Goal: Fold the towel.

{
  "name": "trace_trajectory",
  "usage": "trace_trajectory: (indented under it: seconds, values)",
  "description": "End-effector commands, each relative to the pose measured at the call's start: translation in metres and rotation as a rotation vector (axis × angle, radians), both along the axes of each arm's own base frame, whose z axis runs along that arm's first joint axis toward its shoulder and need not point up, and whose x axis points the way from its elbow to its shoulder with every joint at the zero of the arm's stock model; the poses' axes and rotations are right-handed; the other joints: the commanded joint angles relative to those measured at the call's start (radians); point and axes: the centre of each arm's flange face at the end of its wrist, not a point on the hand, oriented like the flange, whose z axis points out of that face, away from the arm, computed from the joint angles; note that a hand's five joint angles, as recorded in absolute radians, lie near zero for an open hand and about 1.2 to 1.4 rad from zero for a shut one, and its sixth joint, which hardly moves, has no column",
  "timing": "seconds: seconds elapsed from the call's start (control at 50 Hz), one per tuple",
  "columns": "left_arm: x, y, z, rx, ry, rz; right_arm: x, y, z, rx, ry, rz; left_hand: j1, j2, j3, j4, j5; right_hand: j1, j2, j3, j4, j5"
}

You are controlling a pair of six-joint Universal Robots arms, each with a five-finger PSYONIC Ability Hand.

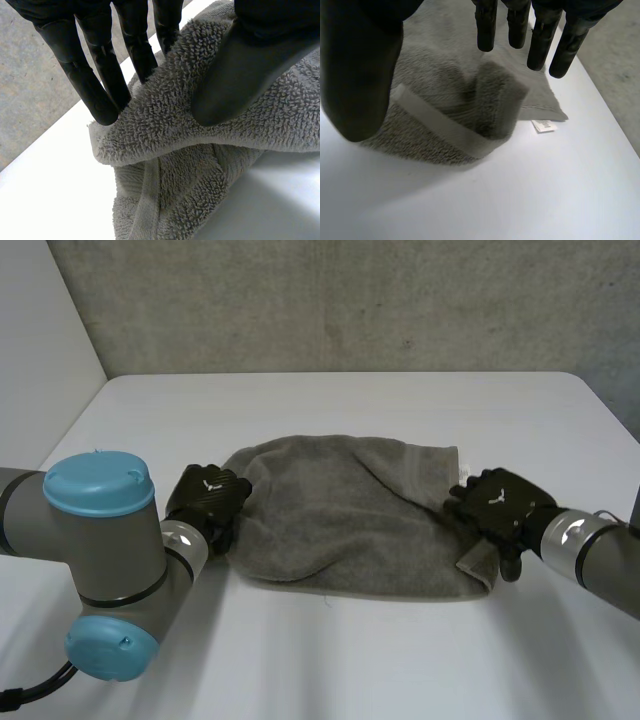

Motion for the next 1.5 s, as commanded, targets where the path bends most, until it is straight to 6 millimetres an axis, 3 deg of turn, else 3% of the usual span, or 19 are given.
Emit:
trace_trajectory:
  seconds: [0.02, 0.38, 0.68, 0.74, 0.78, 0.8, 0.82, 0.84, 1.0, 1.08, 1.18, 1.3, 1.5]
  values:
    - [0.001, -0.001, 0.000, 0.001, 0.002, 0.003, 0.002, 0.019, -0.016, -0.021, 0.071, 0.137, -0.138, -0.132, -0.145, -0.148, -0.311, 0.070, 0.087, 0.077, 0.079, 0.074]
    - [0.002, 0.000, -0.002, 0.008, 0.000, 0.004, 0.003, 0.010, -0.050, -0.072, 0.104, 0.157, -0.138, -0.132, -0.145, -0.148, -0.311, 0.247, 0.263, 0.254, 0.255, 0.250]
    - [0.002, 0.000, -0.002, 0.008, 0.000, 0.004, 0.001, 0.016, -0.057, -0.067, 0.133, 0.168, -0.141, -0.135, -0.148, -0.151, -0.314, 0.320, 0.337, 0.327, 0.328, 0.324]
    - [0.002, 0.000, -0.002, 0.008, 0.000, 0.004, 0.001, 0.014, -0.057, -0.077, 0.139, 0.169, -0.141, -0.135, -0.148, -0.151, -0.314, 0.519, 0.535, 0.526, 0.527, 0.522]
    - [0.002, 0.000, -0.002, 0.008, 0.000, 0.004, 0.000, 0.012, -0.055, -0.092, 0.137, 0.165, -0.144, -0.138, -0.150, -0.153, -0.317, 0.882, 0.899, 0.889, 0.890, 0.885]
    - [0.002, 0.000, -0.002, 0.008, 0.000, 0.004, 0.000, 0.012, -0.055, -0.092, 0.137, 0.165, -0.144, -0.138, -0.150, -0.154, -0.317, 0.884, 0.901, 0.891, 0.892, 0.887]
    - [0.002, 0.000, -0.002, 0.008, 0.000, 0.004, 0.000, 0.011, -0.054, -0.103, 0.135, 0.163, -0.144, -0.138, -0.150, -0.154, -0.317, 1.099, 1.116, 1.106, 1.107, 1.102]
    - [0.002, 0.000, -0.002, 0.008, 0.000, 0.006, 0.000, 0.010, -0.051, -0.114, 0.126, 0.157, -0.144, -0.138, -0.150, -0.154, -0.317, 1.129, 1.146, 1.136, 1.137, 1.133]
    - [0.002, 0.000, -0.002, 0.008, 0.000, 0.006, -0.006, -0.008, -0.018, -0.224, 0.026, 0.062, -0.153, -0.147, -0.159, -0.162, -0.326, 1.129, 1.146, 1.136, 1.138, 1.133]
    - [0.002, 0.000, -0.002, 0.009, -0.002, 0.007, -0.010, -0.021, -0.004, -0.198, -0.166, -0.057, -0.188, -0.182, -0.194, -0.197, -0.361, 1.129, 1.146, 1.136, 1.138, 1.133]
    - [0.003, 0.000, -0.003, 0.012, -0.007, 0.007, -0.039, -0.051, 0.015, -0.177, -0.398, -0.315, -0.273, -0.267, -0.280, -0.283, -0.446, 1.129, 1.146, 1.136, 1.138, 1.133]
    - [0.004, 0.003, -0.007, 0.023, -0.015, 0.007, -0.050, -0.059, 0.015, -0.156, -0.450, -0.410, -0.619, -0.613, -0.626, -0.629, -0.792, 1.129, 1.146, 1.136, 1.138, 1.133]
    - [0.008, 0.008, -0.015, 0.048, -0.031, 0.006, -0.050, -0.057, 0.009, -0.133, -0.458, -0.419, -0.754, -0.749, -0.761, -0.764, -0.928, 1.129, 1.146, 1.136, 1.138, 1.133]
